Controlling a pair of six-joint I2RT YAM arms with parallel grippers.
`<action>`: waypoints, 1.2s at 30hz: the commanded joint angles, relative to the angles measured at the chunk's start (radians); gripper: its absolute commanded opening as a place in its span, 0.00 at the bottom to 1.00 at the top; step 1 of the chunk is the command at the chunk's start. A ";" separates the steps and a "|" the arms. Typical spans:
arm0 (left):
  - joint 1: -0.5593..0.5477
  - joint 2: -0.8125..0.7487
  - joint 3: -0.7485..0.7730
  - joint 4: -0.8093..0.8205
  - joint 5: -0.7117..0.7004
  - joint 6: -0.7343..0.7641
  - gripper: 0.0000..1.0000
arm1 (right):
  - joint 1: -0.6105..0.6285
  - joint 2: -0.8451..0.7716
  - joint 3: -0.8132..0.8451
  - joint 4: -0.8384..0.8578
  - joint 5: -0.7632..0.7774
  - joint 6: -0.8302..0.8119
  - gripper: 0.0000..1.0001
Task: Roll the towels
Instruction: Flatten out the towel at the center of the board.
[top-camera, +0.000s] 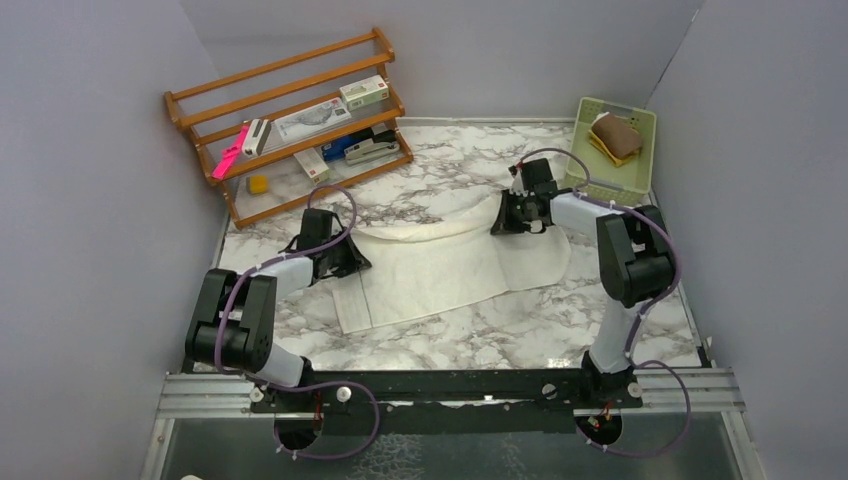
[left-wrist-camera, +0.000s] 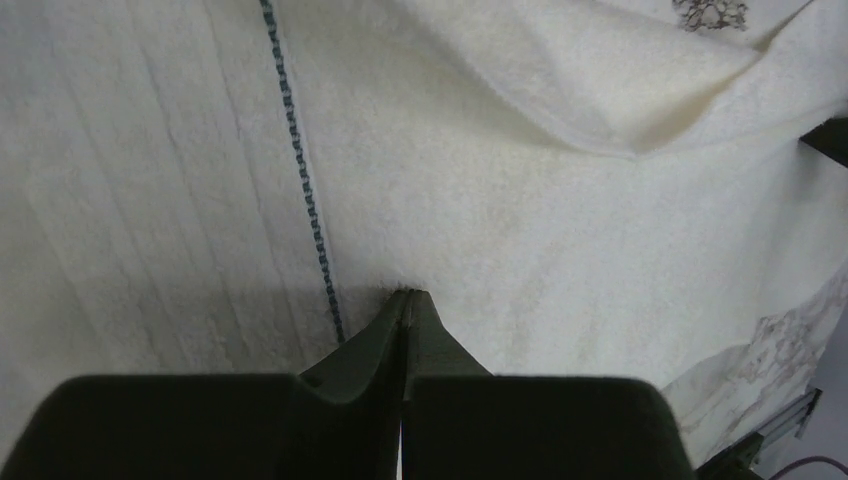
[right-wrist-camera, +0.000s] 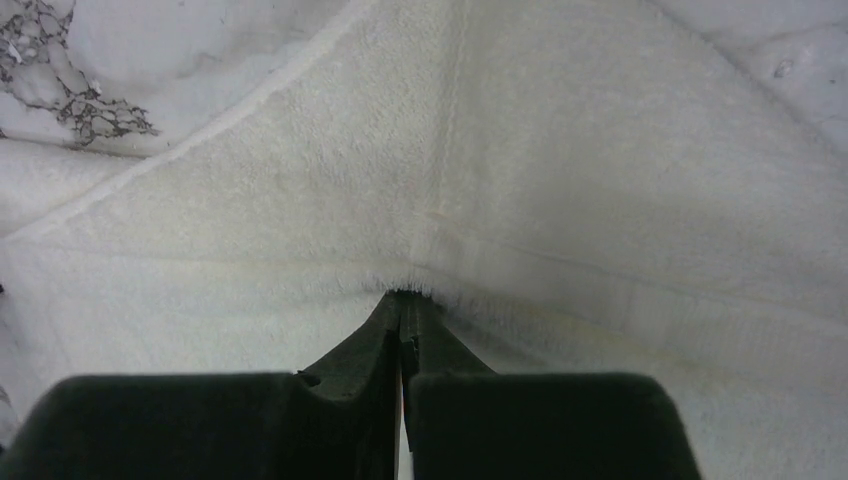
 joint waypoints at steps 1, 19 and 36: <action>-0.003 0.085 -0.015 0.054 -0.071 0.045 0.00 | -0.036 0.062 0.057 0.030 0.092 0.026 0.01; 0.015 0.040 0.002 -0.043 -0.102 0.096 0.00 | -0.242 0.262 0.634 -0.060 0.025 0.052 0.01; 0.025 0.067 0.206 -0.125 -0.054 0.105 0.00 | -0.170 0.067 0.148 0.201 0.016 0.037 0.01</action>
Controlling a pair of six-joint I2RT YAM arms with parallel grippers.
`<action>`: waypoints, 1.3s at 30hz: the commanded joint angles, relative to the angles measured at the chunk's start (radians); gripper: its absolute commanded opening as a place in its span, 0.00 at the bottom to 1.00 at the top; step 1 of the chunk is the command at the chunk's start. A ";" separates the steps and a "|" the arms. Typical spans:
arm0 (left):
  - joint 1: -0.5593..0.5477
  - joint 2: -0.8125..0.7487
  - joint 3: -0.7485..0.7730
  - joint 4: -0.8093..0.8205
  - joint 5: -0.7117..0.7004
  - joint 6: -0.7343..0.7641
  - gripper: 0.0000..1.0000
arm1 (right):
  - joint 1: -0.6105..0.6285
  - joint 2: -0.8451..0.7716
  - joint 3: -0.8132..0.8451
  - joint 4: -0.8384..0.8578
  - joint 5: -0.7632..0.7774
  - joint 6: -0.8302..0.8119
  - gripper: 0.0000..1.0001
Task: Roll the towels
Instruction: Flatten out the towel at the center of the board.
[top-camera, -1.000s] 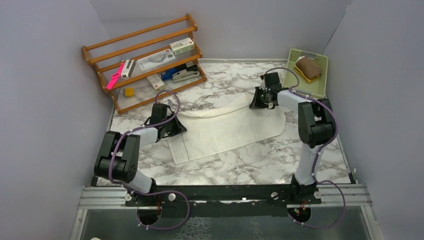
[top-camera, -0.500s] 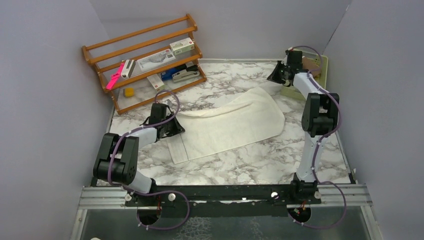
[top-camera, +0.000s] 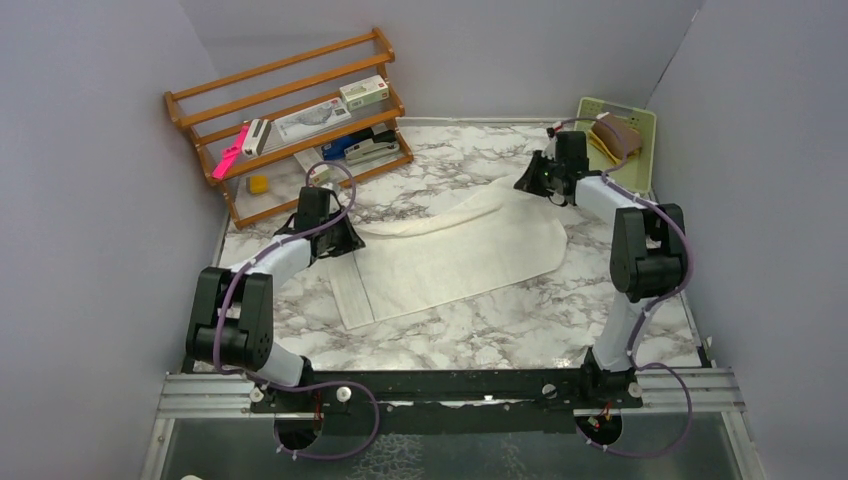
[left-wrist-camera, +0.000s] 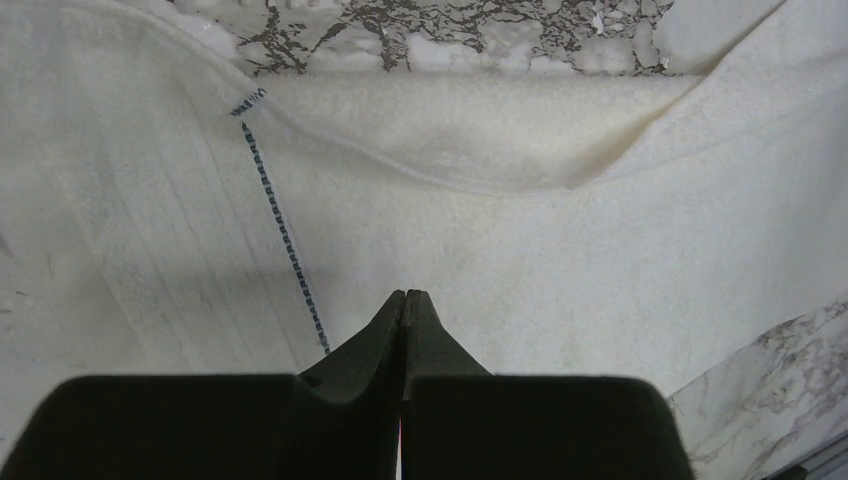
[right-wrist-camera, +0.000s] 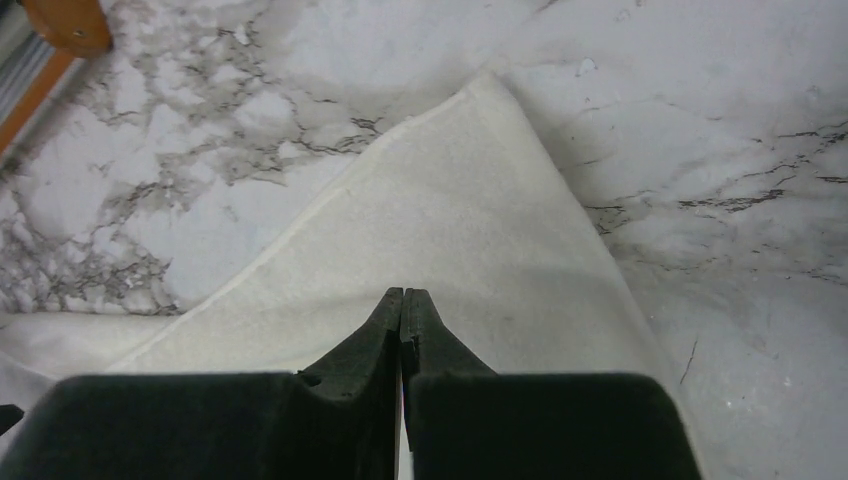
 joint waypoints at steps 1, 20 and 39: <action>0.005 0.063 0.048 -0.001 -0.014 0.004 0.00 | -0.013 0.093 0.002 0.076 0.015 0.003 0.01; 0.051 0.435 0.395 -0.090 -0.139 0.122 0.00 | -0.015 0.334 0.158 0.026 -0.017 0.023 0.01; 0.055 0.407 0.487 -0.059 -0.093 0.098 0.00 | -0.032 -0.131 -0.322 0.187 0.072 0.251 0.01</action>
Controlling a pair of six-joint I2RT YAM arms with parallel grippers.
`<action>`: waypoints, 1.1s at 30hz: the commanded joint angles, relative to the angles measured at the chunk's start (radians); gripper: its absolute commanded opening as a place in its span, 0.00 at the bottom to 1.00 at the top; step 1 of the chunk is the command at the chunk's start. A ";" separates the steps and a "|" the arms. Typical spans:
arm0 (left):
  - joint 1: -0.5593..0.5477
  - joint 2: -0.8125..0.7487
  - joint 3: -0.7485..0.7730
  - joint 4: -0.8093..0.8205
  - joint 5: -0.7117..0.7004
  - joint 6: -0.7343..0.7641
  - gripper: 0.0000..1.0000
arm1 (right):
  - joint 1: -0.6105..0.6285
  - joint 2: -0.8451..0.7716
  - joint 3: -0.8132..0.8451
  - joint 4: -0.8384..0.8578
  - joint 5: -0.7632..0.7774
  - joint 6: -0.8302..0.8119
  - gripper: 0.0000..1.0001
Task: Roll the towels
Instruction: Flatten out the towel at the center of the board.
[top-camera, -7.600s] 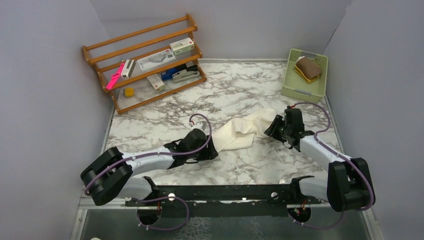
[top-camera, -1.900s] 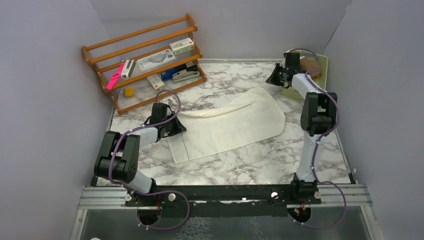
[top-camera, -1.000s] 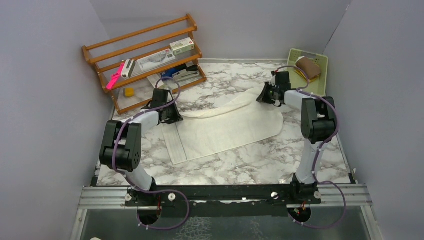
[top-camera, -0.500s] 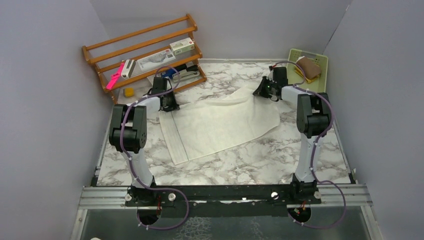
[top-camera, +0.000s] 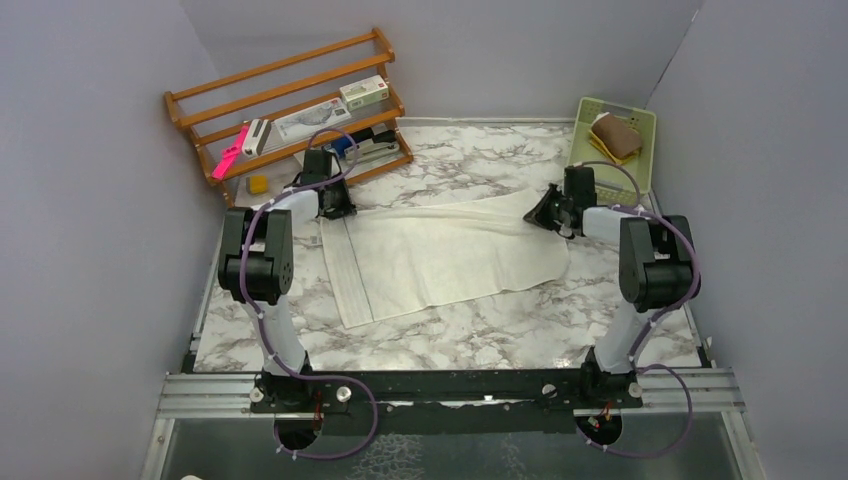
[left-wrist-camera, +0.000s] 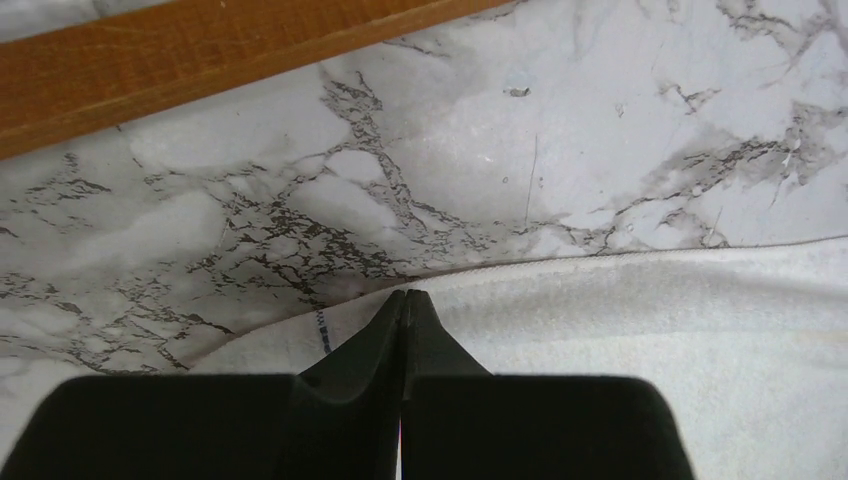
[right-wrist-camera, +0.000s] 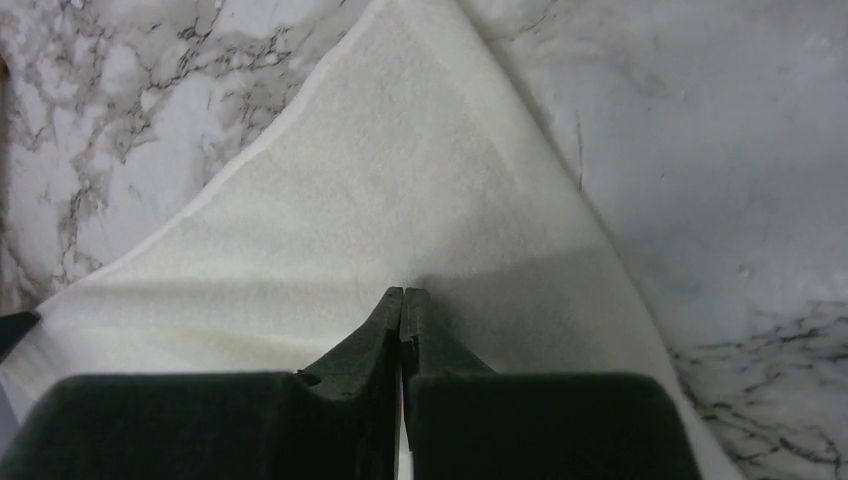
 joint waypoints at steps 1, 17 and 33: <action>-0.023 -0.058 0.057 -0.015 -0.006 0.005 0.00 | 0.025 -0.145 -0.013 -0.002 0.027 -0.008 0.03; 0.096 -0.414 -0.149 -0.188 -0.030 0.061 0.69 | 0.025 -0.225 0.150 -0.183 0.174 -0.244 0.65; 0.140 -0.257 -0.143 -0.168 -0.032 0.122 0.66 | 0.024 0.153 0.449 -0.298 0.151 -0.405 0.67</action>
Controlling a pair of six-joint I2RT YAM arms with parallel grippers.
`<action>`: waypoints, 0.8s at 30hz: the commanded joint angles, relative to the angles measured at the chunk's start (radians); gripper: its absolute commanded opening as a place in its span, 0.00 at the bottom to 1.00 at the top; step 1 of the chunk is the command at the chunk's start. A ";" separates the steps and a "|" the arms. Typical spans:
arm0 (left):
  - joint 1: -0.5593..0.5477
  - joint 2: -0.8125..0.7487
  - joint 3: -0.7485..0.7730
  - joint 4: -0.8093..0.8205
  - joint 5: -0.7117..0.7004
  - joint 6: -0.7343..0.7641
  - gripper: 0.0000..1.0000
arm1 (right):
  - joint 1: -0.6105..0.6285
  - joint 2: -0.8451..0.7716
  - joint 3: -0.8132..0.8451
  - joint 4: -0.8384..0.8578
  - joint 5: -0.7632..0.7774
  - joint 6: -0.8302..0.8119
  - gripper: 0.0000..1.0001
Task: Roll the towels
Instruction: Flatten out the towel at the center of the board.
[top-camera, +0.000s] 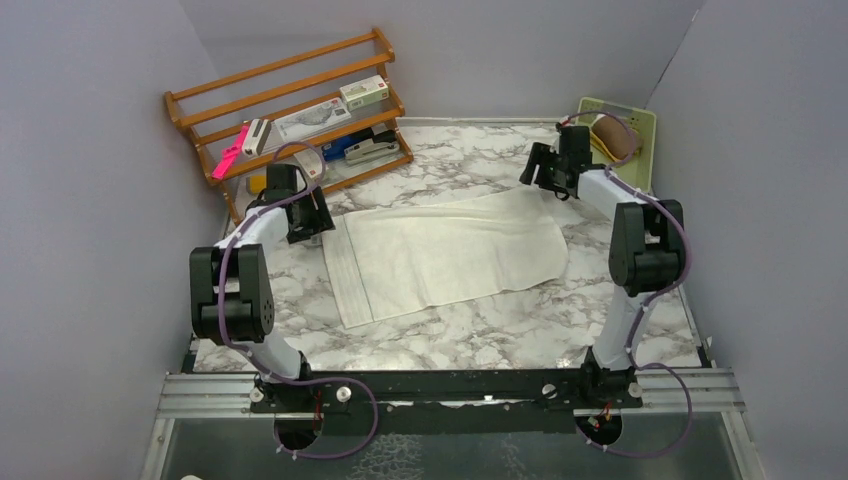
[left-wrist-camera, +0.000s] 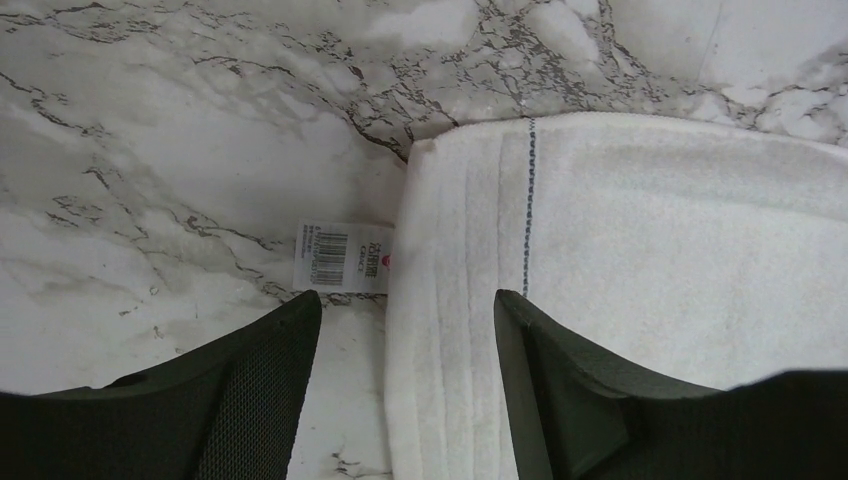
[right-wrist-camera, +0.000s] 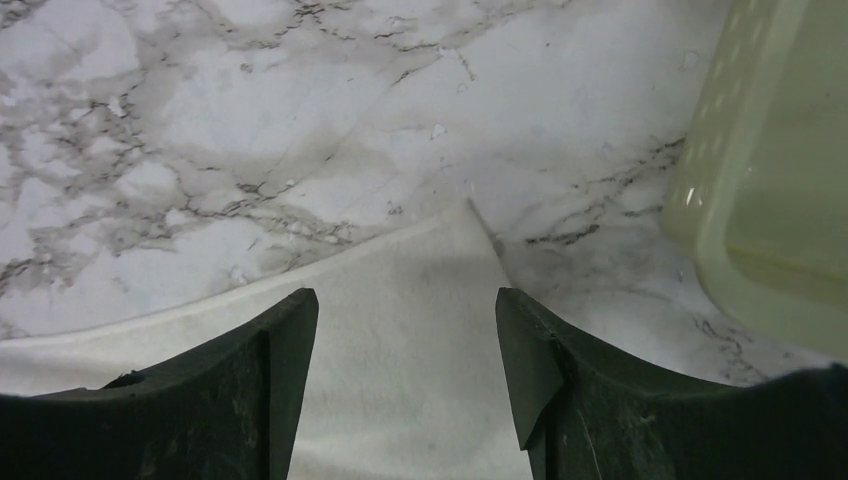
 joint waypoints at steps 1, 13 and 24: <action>0.001 0.070 0.056 0.013 0.003 0.028 0.65 | -0.003 0.131 0.151 -0.122 0.022 -0.121 0.67; 0.002 0.204 0.133 0.029 0.012 0.018 0.59 | 0.000 0.211 0.186 -0.122 0.094 -0.204 0.63; 0.007 0.216 0.134 0.033 0.000 0.019 0.42 | 0.020 0.293 0.225 -0.124 0.137 -0.234 0.54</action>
